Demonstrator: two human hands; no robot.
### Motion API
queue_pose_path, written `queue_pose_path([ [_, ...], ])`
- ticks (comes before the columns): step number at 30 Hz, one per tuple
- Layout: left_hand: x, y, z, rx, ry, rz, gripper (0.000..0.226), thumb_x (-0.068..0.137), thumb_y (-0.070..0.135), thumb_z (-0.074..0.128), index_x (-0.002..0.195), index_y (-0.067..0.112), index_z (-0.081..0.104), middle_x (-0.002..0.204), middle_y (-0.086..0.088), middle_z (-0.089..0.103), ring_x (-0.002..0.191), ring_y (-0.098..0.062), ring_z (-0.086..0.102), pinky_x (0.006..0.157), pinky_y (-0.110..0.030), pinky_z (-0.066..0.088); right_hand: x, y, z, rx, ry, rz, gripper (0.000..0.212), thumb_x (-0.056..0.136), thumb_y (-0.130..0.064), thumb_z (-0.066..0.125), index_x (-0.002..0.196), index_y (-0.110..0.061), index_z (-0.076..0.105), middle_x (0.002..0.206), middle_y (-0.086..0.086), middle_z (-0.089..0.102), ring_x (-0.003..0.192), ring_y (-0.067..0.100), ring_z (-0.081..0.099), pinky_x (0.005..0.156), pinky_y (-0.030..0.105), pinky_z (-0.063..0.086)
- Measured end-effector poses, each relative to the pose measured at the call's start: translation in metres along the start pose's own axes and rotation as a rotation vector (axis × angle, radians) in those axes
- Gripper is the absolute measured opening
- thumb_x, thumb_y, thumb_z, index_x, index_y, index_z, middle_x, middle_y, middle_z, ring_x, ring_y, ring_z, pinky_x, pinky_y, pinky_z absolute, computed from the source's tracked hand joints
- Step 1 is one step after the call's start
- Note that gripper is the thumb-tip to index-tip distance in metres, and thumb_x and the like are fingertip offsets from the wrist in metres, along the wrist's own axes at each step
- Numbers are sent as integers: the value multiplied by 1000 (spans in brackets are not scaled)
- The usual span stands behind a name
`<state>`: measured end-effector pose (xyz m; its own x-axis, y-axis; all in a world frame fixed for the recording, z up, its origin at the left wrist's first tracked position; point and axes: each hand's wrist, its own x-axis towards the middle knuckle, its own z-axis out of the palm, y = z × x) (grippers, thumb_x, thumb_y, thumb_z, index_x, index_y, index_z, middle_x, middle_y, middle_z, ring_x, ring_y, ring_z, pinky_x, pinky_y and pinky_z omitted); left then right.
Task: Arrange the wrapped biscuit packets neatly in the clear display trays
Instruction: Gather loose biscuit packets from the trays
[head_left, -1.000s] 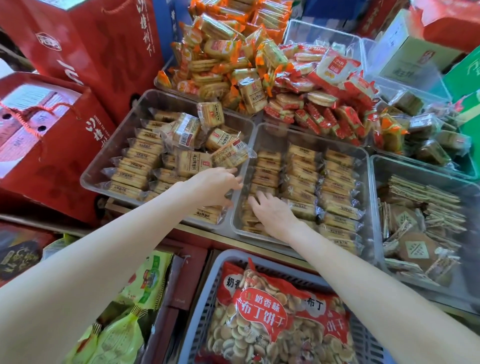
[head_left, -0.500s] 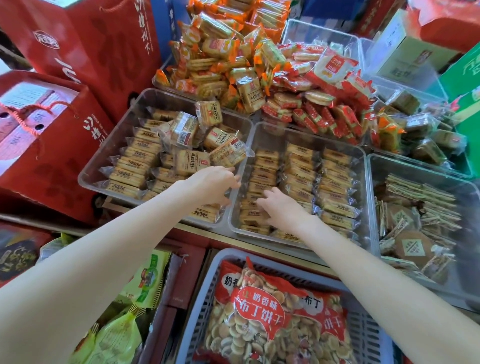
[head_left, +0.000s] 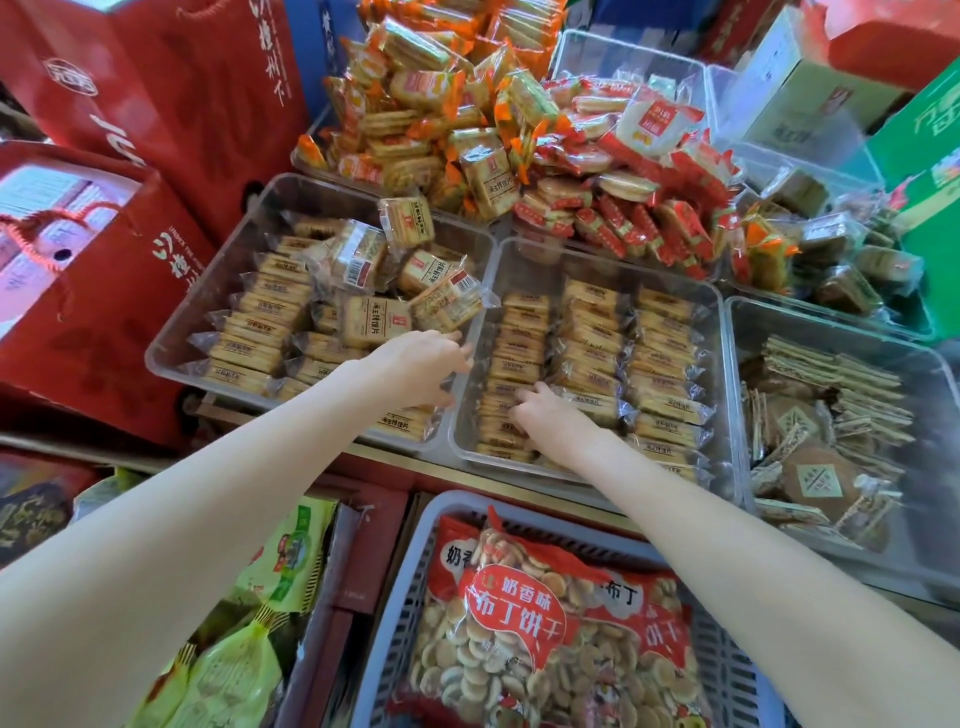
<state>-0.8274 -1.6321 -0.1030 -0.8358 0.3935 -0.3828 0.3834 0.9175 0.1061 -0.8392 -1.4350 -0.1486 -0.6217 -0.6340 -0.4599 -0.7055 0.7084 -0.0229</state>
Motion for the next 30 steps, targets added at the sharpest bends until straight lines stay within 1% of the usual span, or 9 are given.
queue_pose_path([
  [3,1,0,0,4,14,9,61,87,25,63,143,19,39,151,-1,33,137,-22,35,106,-39,37,2,3,-2,6,-21,-14,30,93,-1,49,122,-5,55,135,15,44,117,33,40,93,37,39],
  [6,1,-4,3,-30,17,3,61,86,25,65,142,20,41,151,0,34,138,-22,34,107,-40,36,5,4,2,100,6,-37,49,94,-6,52,139,-23,43,146,8,33,112,33,42,93,43,45],
  [8,1,-5,4,-59,31,12,60,85,25,66,140,21,44,149,0,38,133,-23,41,103,-41,40,5,2,7,93,39,-33,53,94,-5,50,140,-31,43,144,4,35,107,31,44,89,44,47],
  [15,-4,-4,6,-91,52,21,60,86,26,66,141,22,42,149,0,37,132,-24,42,104,-42,40,9,-4,9,118,63,-2,52,91,0,51,136,-27,48,146,4,34,117,32,45,94,47,45],
  [21,-11,-3,2,-138,56,8,60,90,23,61,144,24,35,154,6,24,142,-18,23,112,-39,30,10,-3,-13,126,-16,-22,50,90,-4,55,136,-24,50,141,5,44,119,29,51,92,39,49],
  [23,-15,-6,5,-218,141,20,55,89,20,62,140,22,43,150,5,34,139,-17,32,110,-37,33,8,1,-35,229,70,78,37,91,-13,58,128,-17,56,126,6,56,112,26,57,90,37,50],
  [25,-18,-10,6,-295,360,10,44,85,13,66,129,12,57,137,-5,53,128,-21,48,106,-36,40,11,7,-61,393,313,210,30,92,-24,59,119,-12,60,117,7,60,108,25,58,89,36,49],
  [27,-21,-15,3,-322,535,-66,37,83,7,67,120,6,63,123,-12,62,116,-26,58,99,-31,41,21,12,-85,532,498,254,37,91,-27,61,122,-9,57,124,8,57,114,24,53,95,35,44],
  [30,-25,-24,-4,-343,669,-234,38,84,5,64,123,4,60,126,-14,60,118,-28,55,100,-33,41,43,4,-109,404,483,93,57,91,-23,62,140,-8,39,149,8,34,138,23,28,112,33,25],
])
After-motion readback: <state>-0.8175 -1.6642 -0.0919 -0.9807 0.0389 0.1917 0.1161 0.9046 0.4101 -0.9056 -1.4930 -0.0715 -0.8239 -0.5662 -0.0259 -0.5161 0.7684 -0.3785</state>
